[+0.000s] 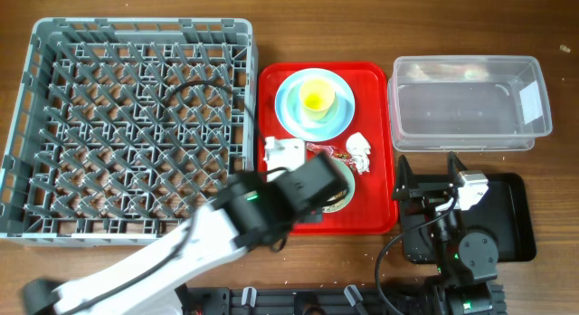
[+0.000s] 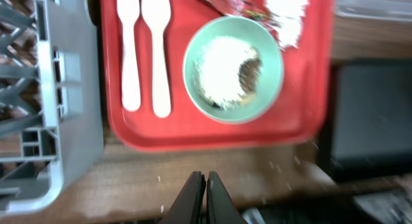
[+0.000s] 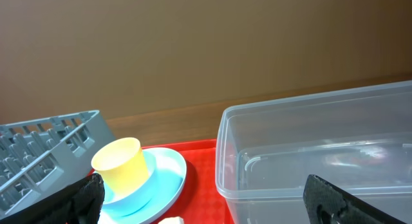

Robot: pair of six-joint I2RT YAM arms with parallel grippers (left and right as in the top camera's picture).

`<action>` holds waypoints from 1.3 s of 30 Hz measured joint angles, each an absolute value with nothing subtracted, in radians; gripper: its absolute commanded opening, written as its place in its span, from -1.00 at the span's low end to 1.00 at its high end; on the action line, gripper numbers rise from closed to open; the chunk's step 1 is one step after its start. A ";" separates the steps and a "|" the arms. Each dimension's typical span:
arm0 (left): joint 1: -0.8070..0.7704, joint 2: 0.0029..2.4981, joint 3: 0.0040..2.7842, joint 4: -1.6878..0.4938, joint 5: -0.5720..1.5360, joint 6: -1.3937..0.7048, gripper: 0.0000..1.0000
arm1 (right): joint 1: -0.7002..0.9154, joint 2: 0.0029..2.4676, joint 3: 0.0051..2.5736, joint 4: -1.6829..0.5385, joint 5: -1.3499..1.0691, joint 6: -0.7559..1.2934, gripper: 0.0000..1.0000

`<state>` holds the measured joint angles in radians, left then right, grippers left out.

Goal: Sort waste into correct bins and load items into the dishwasher rack

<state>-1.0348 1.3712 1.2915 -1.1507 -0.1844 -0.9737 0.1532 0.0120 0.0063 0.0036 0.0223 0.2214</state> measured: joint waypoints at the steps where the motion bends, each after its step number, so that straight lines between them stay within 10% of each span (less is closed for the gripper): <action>1: -1.038 1.432 1.291 -1.144 -0.203 -0.986 -0.92 | 0.153 0.012 0.006 0.004 0.022 0.221 1.00; 16: -0.777 1.661 1.289 -1.042 -0.054 -0.809 -0.63 | 0.153 0.012 0.006 0.004 0.022 0.221 1.00; 20: -0.777 1.661 1.288 -1.042 -0.067 -0.782 -0.92 | 0.153 0.012 0.006 0.004 0.022 0.221 1.00; 39: -0.777 1.666 0.981 -0.668 -0.101 -0.772 -0.88 | 0.153 0.012 0.006 0.004 0.022 0.221 1.00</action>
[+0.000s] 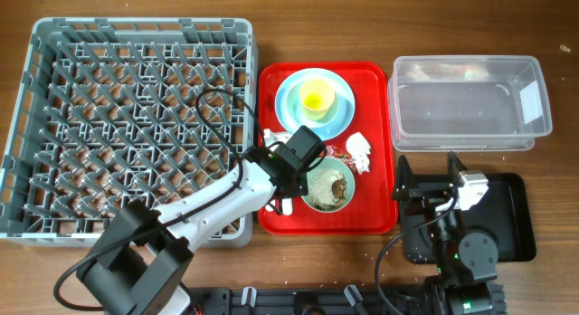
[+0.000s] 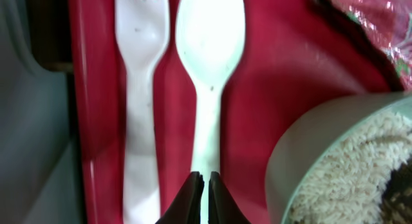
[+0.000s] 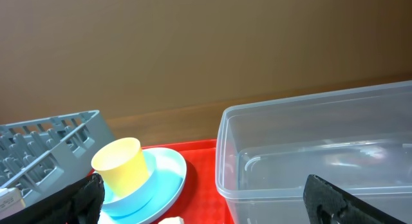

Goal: Sort waste into correct bins and load items into the dishwasher rack

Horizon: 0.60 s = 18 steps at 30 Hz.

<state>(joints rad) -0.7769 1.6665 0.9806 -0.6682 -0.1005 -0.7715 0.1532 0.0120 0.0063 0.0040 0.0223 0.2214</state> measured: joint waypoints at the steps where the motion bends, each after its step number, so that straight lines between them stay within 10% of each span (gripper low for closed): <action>1: -0.777 1.666 0.981 -0.665 -0.118 -0.771 -0.88 | 0.153 0.012 0.006 0.004 0.022 0.221 1.00; 18: -0.871 1.666 0.979 -0.550 -0.187 -0.755 -0.64 | 0.153 0.012 0.006 0.004 0.022 0.221 1.00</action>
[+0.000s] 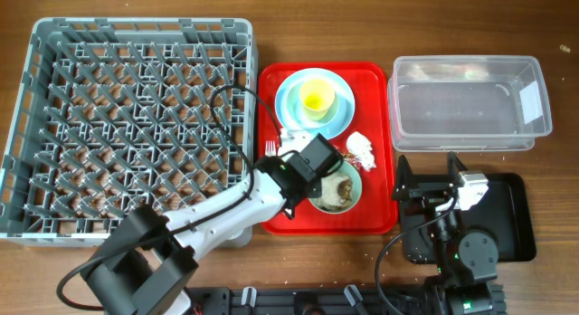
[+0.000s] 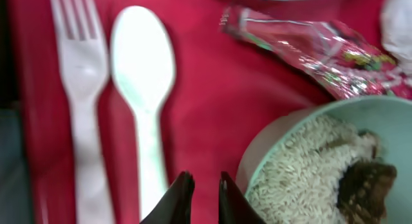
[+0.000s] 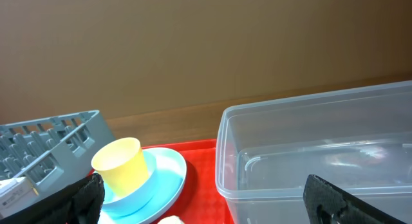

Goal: Sort waste into correct bins and load items into the dishwasher rack

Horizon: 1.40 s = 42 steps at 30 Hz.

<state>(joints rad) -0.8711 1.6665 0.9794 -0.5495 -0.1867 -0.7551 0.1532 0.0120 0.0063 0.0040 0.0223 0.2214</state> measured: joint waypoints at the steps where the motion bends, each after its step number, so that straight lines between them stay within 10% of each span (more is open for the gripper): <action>1: -0.883 1.666 0.979 -0.544 -0.187 -0.745 -0.60 | 0.153 0.012 0.006 0.004 0.022 0.221 1.00; 29: -0.831 1.750 0.981 -0.550 -0.260 -0.727 -0.92 | 0.153 0.012 0.006 0.004 0.022 0.221 1.00; 33: -0.831 1.750 0.981 -0.543 -0.262 -0.731 -0.53 | 0.154 0.012 0.006 0.004 0.022 0.221 0.99; 42: -0.831 1.752 0.980 -0.523 -0.265 -0.739 -0.31 | 0.153 0.012 0.006 0.004 0.022 0.221 1.00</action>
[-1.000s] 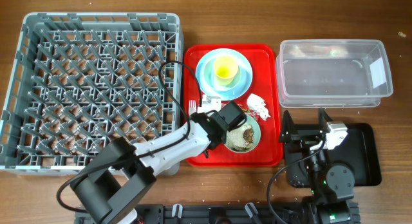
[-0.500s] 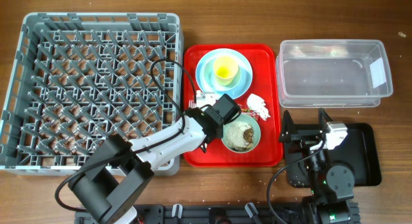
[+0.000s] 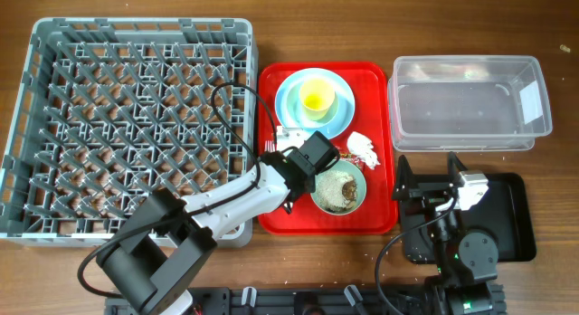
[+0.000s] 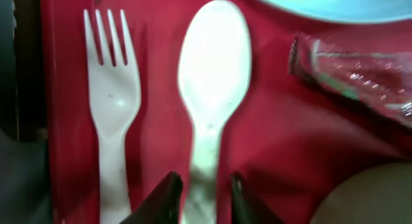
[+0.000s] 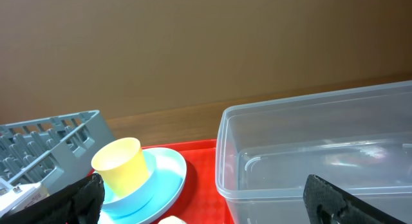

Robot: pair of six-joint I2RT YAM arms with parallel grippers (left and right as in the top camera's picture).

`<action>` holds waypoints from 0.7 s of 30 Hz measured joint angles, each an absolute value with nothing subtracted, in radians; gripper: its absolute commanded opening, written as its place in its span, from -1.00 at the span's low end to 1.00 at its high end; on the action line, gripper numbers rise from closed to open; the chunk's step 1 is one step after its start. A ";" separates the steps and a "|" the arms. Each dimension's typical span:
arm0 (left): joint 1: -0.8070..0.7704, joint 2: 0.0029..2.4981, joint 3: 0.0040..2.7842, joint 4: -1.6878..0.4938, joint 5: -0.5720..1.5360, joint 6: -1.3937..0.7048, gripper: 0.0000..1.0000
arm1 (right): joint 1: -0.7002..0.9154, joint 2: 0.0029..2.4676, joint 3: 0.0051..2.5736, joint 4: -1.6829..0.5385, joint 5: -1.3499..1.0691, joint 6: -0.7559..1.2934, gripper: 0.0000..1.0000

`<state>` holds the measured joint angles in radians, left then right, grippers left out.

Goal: Sort waste into correct bins and load items into the dishwasher rack

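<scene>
A white plastic spoon (image 4: 211, 89) lies on the red tray (image 3: 373, 80) beside a white fork (image 4: 111, 95). My left gripper (image 4: 203, 197) is low over the tray and open, one finger on each side of the spoon's handle. In the overhead view the left gripper (image 3: 298, 157) sits between the blue plate (image 3: 341, 121) and the green bowl of rice (image 3: 338, 190). A yellow cup (image 3: 316, 100) stands on the plate. A shiny wrapper (image 4: 360, 79) and a crumpled white napkin (image 3: 362, 148) lie on the tray. My right gripper (image 5: 206, 201) is open and holds nothing.
The grey dishwasher rack (image 3: 140, 25) fills the left side, touching the tray's left edge. A clear plastic bin (image 3: 466, 62) stands at the back right. A black bin (image 3: 511, 215) lies at the front right under the right arm.
My left gripper was barely open, to the right of the spoon's handle by the bowl. Now its jaws are wider apart and stand astride the handle. The right arm is unchanged.
First my left gripper was shut, high above the tray's front edge. Then it was low and shut over the spoon's handle. Later it stood slightly open between spoon and bowl, and now it is open around the handle. The right arm stayed parked.
</scene>
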<state>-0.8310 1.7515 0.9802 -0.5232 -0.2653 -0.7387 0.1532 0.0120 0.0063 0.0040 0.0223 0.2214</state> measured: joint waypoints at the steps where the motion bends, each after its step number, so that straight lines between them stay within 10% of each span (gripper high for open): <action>1: -0.831 1.752 0.980 -0.508 -0.271 -0.742 -0.33 | 0.153 0.012 0.006 0.004 0.022 0.221 1.00; 10: -0.831 1.787 0.980 -0.455 -0.310 -0.738 -0.46 | 0.153 0.012 0.006 0.004 0.022 0.221 1.00; 14: -0.831 1.808 0.980 -0.443 -0.318 -0.738 -0.92 | 0.153 0.012 0.006 0.004 0.022 0.221 1.00; 21: -0.831 1.779 0.984 -0.436 -0.325 -0.741 -0.92 | 0.153 0.012 0.006 0.004 0.022 0.221 1.00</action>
<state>-0.8310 1.7786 0.9840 -0.4362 -0.3252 -0.7414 0.1532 0.0120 0.0063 0.0036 0.0223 0.2214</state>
